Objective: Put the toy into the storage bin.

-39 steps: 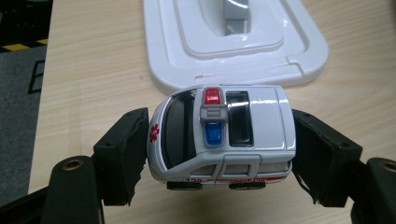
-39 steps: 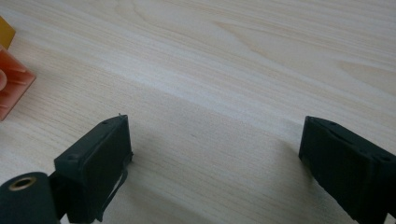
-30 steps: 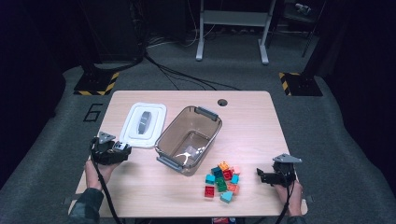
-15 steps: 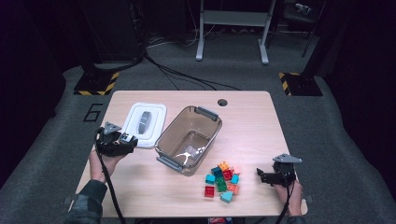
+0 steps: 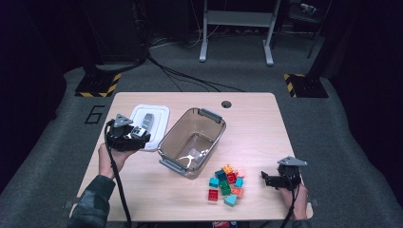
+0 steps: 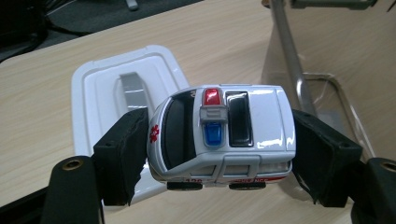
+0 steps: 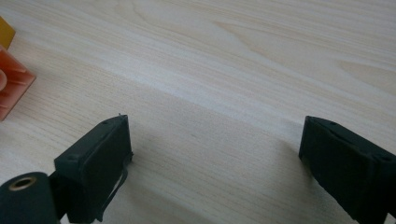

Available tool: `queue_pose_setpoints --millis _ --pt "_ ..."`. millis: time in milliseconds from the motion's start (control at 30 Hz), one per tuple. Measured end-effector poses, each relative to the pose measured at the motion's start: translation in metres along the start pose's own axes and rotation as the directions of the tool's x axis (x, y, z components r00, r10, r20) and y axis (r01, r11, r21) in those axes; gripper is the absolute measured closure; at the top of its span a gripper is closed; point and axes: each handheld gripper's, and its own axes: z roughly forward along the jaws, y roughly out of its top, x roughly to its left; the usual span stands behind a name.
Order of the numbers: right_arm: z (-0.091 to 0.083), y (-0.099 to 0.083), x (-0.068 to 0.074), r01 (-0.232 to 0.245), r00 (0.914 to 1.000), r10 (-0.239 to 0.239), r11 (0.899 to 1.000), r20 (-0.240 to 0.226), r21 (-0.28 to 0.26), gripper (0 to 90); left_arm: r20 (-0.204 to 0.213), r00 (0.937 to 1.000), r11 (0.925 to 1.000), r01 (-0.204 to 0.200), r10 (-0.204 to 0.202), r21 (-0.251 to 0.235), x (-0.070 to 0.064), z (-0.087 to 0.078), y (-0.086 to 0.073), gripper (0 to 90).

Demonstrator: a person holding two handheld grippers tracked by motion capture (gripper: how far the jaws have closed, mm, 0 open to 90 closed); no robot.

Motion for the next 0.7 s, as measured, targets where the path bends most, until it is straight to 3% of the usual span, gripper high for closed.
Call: queue_pose_setpoints --millis 367,533,700 --pt "0.000 0.000 0.000 0.000 1.0000 0.000 1.000 0.000 0.000 8.6 0.050 0.9962 0.9975 -0.071 0.071 -0.007 -0.026 -0.002 0.019 25.5" --pt "0.000 0.000 0.000 -0.002 1.0000 0.002 1.000 0.001 -0.001 8.6 0.106 0.9900 0.9957 -0.092 0.093 -0.009 -0.037 0.001 0.021 25.5" --pt "0.000 0.000 0.000 -0.001 1.0000 0.001 1.000 0.001 -0.001 8.6 0.132 0.9854 0.9942 -0.107 0.107 -0.006 -0.048 0.005 0.020 25.5"
